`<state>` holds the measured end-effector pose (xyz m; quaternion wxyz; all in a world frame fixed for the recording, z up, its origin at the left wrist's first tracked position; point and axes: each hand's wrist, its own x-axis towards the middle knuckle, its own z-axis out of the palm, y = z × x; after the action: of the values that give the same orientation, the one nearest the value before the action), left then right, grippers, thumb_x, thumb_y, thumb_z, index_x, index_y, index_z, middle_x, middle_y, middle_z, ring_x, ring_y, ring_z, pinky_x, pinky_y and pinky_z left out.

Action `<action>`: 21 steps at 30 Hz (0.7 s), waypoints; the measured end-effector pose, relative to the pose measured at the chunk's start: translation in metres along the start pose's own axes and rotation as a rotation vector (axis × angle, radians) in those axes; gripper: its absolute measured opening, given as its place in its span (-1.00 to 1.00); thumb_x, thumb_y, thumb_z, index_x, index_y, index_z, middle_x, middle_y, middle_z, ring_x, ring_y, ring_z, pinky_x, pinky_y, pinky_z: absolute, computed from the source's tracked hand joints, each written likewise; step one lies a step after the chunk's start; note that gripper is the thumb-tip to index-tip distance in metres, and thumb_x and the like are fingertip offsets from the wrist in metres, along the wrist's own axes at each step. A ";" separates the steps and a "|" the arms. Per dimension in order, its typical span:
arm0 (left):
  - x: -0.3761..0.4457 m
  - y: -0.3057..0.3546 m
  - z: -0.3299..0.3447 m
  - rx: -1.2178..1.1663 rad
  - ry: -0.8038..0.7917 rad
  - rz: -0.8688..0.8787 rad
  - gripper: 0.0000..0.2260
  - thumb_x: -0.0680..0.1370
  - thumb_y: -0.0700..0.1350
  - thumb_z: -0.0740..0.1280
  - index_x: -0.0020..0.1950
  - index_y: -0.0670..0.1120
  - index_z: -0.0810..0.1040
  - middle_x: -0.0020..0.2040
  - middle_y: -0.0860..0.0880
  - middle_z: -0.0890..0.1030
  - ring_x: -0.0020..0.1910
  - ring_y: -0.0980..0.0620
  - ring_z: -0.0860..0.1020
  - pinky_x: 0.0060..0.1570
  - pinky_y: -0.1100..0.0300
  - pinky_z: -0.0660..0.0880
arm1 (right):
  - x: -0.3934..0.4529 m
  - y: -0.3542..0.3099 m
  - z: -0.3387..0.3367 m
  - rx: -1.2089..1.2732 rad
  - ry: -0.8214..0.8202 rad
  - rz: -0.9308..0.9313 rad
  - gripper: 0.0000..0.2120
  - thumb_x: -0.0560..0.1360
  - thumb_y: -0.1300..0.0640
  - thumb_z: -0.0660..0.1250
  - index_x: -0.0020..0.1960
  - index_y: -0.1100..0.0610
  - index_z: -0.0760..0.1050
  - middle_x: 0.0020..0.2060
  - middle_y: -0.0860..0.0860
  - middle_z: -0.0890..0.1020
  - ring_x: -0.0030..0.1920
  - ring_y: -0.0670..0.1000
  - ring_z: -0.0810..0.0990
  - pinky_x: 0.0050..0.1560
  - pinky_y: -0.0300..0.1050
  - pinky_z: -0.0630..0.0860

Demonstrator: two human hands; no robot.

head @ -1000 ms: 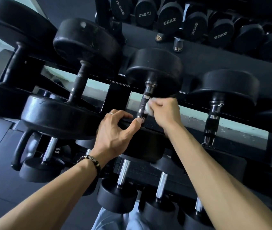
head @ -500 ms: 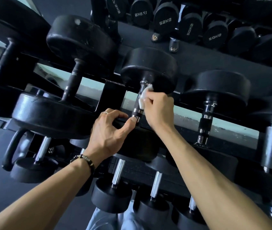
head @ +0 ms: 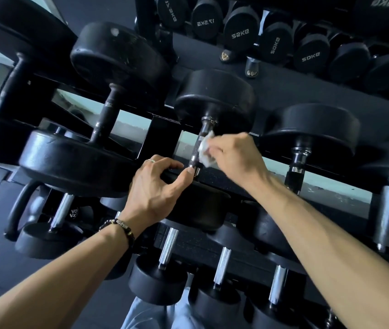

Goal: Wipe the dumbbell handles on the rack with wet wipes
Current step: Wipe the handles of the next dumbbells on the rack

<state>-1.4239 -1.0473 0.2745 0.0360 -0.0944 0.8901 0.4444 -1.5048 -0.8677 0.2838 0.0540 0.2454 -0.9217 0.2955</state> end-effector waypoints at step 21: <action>-0.001 -0.001 -0.001 -0.009 -0.002 0.004 -0.49 0.37 0.41 0.18 -0.04 0.07 0.67 -0.01 0.16 0.59 0.00 0.18 0.54 -0.04 0.19 0.47 | -0.004 -0.017 0.011 0.514 -0.328 0.779 -0.64 0.53 0.24 0.23 -0.44 0.12 0.42 -0.47 -0.06 0.52 -0.40 -0.09 0.46 -0.27 -0.28 0.42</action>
<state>-1.4229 -1.0480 0.2745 0.0355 -0.0925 0.8883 0.4485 -1.4927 -0.8846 0.2823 -0.2686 -0.0687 -0.8387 0.4688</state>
